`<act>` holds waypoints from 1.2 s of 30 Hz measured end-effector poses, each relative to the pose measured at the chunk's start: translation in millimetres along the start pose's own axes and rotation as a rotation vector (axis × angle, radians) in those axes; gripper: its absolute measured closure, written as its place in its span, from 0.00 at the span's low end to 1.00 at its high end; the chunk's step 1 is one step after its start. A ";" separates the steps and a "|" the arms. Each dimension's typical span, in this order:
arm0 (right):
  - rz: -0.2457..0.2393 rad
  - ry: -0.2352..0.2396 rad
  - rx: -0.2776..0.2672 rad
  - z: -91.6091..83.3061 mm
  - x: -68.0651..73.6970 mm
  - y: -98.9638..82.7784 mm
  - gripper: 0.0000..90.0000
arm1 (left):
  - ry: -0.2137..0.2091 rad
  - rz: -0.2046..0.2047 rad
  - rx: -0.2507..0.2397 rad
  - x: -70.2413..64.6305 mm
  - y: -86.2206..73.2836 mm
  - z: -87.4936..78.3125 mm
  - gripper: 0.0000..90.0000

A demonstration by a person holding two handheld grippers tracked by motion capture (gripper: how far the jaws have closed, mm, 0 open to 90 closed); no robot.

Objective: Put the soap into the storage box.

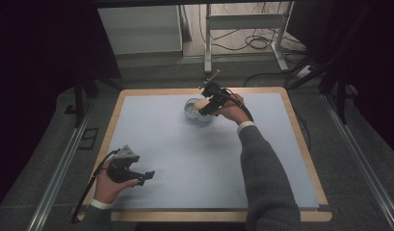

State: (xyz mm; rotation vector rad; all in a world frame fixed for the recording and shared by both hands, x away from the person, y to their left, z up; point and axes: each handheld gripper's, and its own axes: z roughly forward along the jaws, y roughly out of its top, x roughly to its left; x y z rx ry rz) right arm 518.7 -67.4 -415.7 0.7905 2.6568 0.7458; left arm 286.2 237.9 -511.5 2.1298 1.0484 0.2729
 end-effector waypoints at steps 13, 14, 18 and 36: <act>-0.011 0.004 0.013 18.8 -5.3 14.2 0.36 | -0.009 0.009 0.009 -0.7 -0.3 3.1 0.10; -0.005 0.002 0.013 20.0 -5.7 15.2 0.36 | -0.010 0.008 0.008 -0.3 -0.4 2.9 0.10; -0.008 0.001 0.016 23.9 -8.6 17.4 0.36 | -0.011 -0.002 0.002 0.3 -0.6 2.2 0.10; -0.028 0.016 0.024 48.5 -10.9 23.8 0.36 | -0.011 0.001 -0.002 1.4 -0.6 2.3 0.10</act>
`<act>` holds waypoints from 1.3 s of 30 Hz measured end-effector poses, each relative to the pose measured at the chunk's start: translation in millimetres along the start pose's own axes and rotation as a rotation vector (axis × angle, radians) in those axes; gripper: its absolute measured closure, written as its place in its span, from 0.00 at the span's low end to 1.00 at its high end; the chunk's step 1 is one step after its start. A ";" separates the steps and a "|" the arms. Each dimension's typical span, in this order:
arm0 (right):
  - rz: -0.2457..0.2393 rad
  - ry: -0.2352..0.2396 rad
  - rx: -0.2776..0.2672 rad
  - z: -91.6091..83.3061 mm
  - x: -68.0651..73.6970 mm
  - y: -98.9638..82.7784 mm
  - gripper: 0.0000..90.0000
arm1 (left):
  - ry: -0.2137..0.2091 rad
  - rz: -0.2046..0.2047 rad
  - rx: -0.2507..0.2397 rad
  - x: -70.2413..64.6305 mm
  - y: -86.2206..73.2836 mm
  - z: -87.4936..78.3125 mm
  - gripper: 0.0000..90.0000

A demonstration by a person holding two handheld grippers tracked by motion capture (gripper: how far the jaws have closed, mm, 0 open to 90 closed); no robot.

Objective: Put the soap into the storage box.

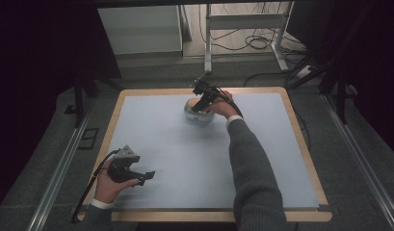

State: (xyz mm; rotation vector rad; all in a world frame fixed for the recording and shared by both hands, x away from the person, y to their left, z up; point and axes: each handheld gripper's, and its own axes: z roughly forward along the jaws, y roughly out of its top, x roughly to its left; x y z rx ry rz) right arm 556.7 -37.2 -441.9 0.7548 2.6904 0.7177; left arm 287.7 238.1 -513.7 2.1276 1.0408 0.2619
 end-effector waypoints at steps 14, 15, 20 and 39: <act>0.009 0.007 0.027 13.9 -1.5 -5.6 0.35 | 0.003 -0.004 -0.001 1.7 -0.6 -1.5 0.10; 0.010 0.009 0.028 14.4 -1.6 -5.9 0.35 | 0.003 -0.004 -0.001 1.8 -0.6 -1.6 0.10; -0.006 0.001 0.045 16.3 -1.3 -7.5 0.35 | 0.004 -0.007 -0.003 2.8 -0.9 -2.7 0.10; 0.019 0.020 -0.090 -23.8 11.3 -22.2 0.28 | 0.005 -0.003 -0.003 2.4 -0.9 -3.0 0.10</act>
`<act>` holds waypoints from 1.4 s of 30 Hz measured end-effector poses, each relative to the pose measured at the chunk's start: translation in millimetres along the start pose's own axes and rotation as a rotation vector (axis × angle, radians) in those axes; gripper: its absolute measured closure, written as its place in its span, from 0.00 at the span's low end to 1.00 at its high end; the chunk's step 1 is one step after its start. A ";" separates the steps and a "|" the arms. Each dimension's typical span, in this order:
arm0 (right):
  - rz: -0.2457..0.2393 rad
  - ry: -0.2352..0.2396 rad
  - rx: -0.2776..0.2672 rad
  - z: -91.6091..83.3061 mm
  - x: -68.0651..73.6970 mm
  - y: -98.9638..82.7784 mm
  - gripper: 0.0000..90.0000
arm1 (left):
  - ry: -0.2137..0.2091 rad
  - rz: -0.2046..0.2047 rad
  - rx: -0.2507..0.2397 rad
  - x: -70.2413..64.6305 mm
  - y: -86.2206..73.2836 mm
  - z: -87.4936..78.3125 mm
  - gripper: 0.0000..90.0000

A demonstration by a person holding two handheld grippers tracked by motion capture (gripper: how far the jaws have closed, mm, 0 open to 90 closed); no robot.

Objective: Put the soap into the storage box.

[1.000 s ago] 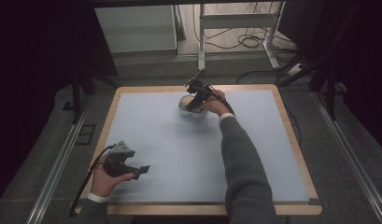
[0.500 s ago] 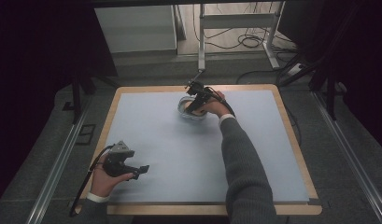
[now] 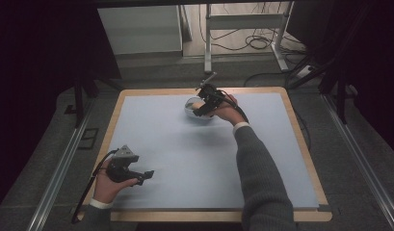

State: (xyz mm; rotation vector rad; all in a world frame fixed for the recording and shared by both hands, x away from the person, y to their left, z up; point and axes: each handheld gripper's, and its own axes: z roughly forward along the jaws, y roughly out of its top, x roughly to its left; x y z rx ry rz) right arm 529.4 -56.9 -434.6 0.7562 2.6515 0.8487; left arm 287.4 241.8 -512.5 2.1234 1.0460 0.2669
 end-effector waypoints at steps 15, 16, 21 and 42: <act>0.035 -0.025 -0.104 -40.9 25.0 -47.9 0.22 | 0.015 -0.008 -0.004 -1.0 0.3 -2.8 0.10; 0.041 -0.029 -0.113 -43.5 26.2 -53.1 0.22 | 0.017 -0.014 -0.009 -1.9 0.5 -2.7 0.10; 0.060 -0.059 -0.142 -58.0 30.8 -79.1 0.20 | 0.022 -0.010 -0.004 -3.6 1.1 -1.6 0.10; 0.195 -0.186 -0.251 -129.5 57.6 -217.6 0.20 | 0.037 0.019 0.024 -13.4 4.4 4.6 0.10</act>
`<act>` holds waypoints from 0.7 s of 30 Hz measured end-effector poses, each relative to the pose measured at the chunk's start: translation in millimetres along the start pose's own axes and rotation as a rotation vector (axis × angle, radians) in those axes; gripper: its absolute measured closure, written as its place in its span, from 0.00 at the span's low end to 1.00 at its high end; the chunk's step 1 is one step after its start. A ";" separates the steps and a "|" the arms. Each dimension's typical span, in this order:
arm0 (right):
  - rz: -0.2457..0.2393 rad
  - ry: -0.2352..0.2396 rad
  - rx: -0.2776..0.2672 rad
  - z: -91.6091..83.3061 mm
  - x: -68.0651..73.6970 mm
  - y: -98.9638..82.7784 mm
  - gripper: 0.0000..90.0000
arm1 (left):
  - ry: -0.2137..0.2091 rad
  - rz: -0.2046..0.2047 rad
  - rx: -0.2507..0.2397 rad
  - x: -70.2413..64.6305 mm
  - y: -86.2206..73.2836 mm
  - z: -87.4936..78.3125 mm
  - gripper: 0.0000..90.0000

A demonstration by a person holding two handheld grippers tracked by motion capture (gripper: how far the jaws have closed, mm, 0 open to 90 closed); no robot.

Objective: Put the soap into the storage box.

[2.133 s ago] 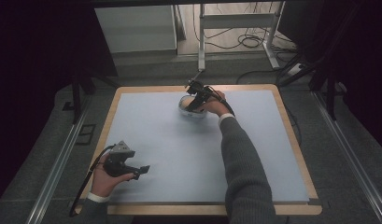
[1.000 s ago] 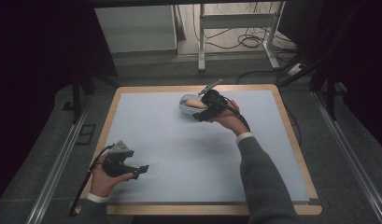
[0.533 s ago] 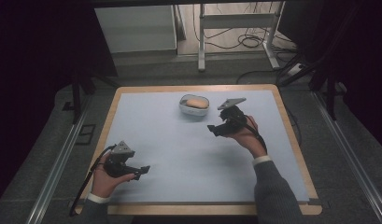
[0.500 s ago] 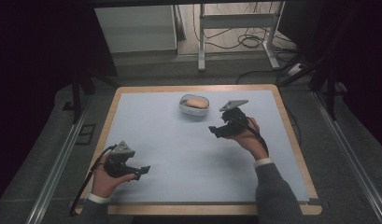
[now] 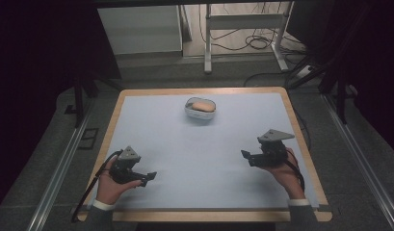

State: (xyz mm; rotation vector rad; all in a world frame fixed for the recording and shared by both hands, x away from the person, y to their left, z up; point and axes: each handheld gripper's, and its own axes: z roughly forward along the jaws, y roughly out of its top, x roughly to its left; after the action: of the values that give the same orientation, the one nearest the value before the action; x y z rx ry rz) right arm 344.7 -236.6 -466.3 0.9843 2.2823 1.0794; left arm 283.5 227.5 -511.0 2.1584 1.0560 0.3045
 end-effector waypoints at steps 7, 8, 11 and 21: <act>0.019 -0.028 -0.026 -33.2 -1.6 -29.2 0.20 | 0.000 0.011 0.010 -3.5 1.0 3.0 0.10; 0.034 -0.042 -0.041 -41.1 -3.8 -34.8 0.20 | 0.000 0.015 0.008 -4.6 1.3 3.3 0.10; 0.049 -0.044 -0.048 -46.3 -6.1 -39.5 0.20 | 0.001 0.018 0.012 -4.9 1.7 3.7 0.10; 0.053 -0.046 -0.057 -39.5 -4.5 -41.6 0.17 | -0.003 0.017 0.017 -4.4 1.9 5.2 0.10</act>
State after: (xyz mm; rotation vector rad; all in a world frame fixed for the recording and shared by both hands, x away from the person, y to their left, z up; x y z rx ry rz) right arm 305.4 -277.9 -475.0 1.0416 2.1881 1.1247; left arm 284.4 220.8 -513.0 2.1834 1.0421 0.3008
